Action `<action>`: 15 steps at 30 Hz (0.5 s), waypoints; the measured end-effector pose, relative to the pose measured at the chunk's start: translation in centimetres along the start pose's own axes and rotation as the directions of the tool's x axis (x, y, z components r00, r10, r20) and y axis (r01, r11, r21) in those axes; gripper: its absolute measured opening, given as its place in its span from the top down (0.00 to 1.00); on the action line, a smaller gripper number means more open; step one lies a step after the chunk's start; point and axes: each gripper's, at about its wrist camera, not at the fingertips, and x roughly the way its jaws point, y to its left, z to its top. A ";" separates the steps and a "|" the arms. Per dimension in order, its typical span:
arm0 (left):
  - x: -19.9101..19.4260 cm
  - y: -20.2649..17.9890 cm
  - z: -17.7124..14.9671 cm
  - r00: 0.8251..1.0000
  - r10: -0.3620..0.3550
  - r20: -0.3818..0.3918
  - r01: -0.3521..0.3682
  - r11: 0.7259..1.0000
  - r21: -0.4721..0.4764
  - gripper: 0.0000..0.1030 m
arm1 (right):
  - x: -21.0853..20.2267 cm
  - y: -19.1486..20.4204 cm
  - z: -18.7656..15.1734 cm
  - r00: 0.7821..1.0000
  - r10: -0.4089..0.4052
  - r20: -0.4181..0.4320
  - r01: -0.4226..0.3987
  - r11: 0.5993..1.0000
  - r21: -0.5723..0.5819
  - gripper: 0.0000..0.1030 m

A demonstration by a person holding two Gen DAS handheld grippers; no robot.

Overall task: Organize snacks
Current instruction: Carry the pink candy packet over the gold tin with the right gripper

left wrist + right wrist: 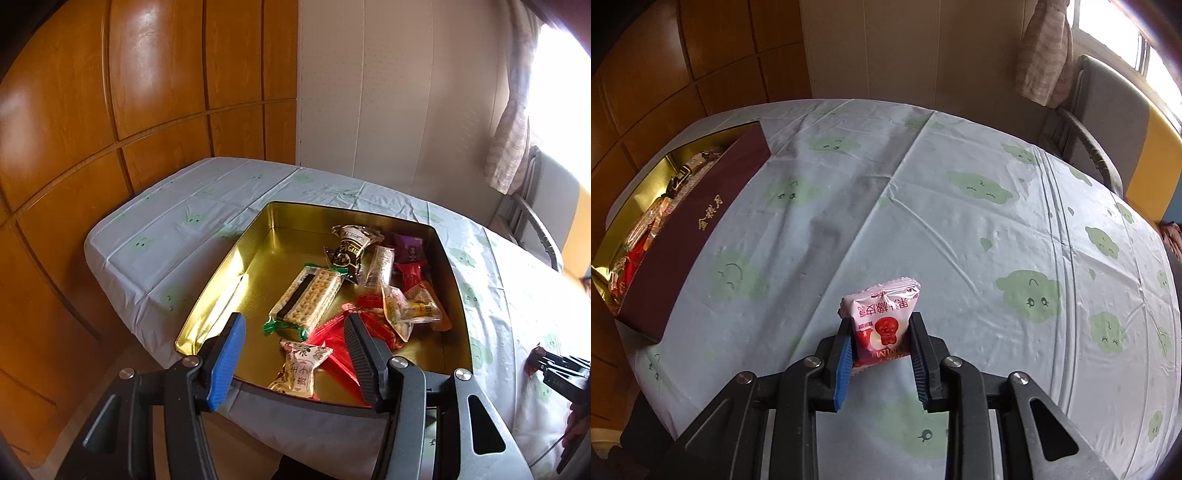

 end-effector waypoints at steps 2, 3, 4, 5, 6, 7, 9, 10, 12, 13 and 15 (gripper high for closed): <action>0.0 0.3 -0.1 1.000 0.003 -0.003 -0.004 1.000 -0.005 0.45 | -0.4 1.1 0.2 1.000 0.024 0.009 -0.024 1.000 -0.019 0.73; 0.1 0.5 -0.2 1.000 0.005 -0.005 -0.005 1.000 -0.007 0.45 | -0.8 1.7 0.4 0.999 0.042 0.015 -0.042 0.999 -0.030 0.73; 0.1 0.6 -0.2 1.000 0.008 -0.006 -0.008 1.000 -0.009 0.45 | -1.1 2.4 0.6 0.998 0.059 0.022 -0.058 0.997 -0.042 0.73; 0.1 0.8 -0.3 1.000 0.011 -0.008 -0.011 1.000 -0.013 0.45 | -1.4 3.0 0.9 0.997 0.073 0.029 -0.072 0.996 -0.054 0.73; 0.1 1.0 -0.4 1.000 0.012 -0.010 -0.013 1.000 -0.016 0.45 | -1.8 3.7 1.1 0.995 0.092 0.036 -0.089 0.994 -0.070 0.73; 0.2 1.1 -0.4 1.000 0.014 -0.011 -0.014 1.000 -0.019 0.45 | -2.1 4.4 1.4 0.993 0.109 0.042 -0.105 0.991 -0.084 0.73; 0.2 1.4 -0.5 1.000 0.018 -0.014 -0.018 1.000 -0.025 0.45 | -2.8 5.9 2.1 0.987 0.151 0.052 -0.144 0.983 -0.114 0.73; 0.2 1.6 -0.5 1.000 0.018 -0.015 -0.018 0.999 -0.029 0.45 | -3.1 6.7 2.3 0.984 0.170 0.056 -0.162 0.978 -0.130 0.73; 0.3 1.8 -0.6 1.000 0.018 -0.017 -0.019 0.999 -0.033 0.45 | -3.8 8.4 3.0 0.976 0.207 0.065 -0.193 0.966 -0.169 0.73; 0.3 1.9 -0.6 1.000 0.018 -0.018 -0.019 0.999 -0.034 0.45 | -4.1 9.2 3.3 0.972 0.226 0.069 -0.210 0.959 -0.189 0.73; 0.4 2.0 -0.7 1.000 0.017 -0.020 -0.018 0.999 -0.038 0.45 | -4.6 11.0 4.0 0.961 0.266 0.070 -0.244 0.943 -0.226 0.73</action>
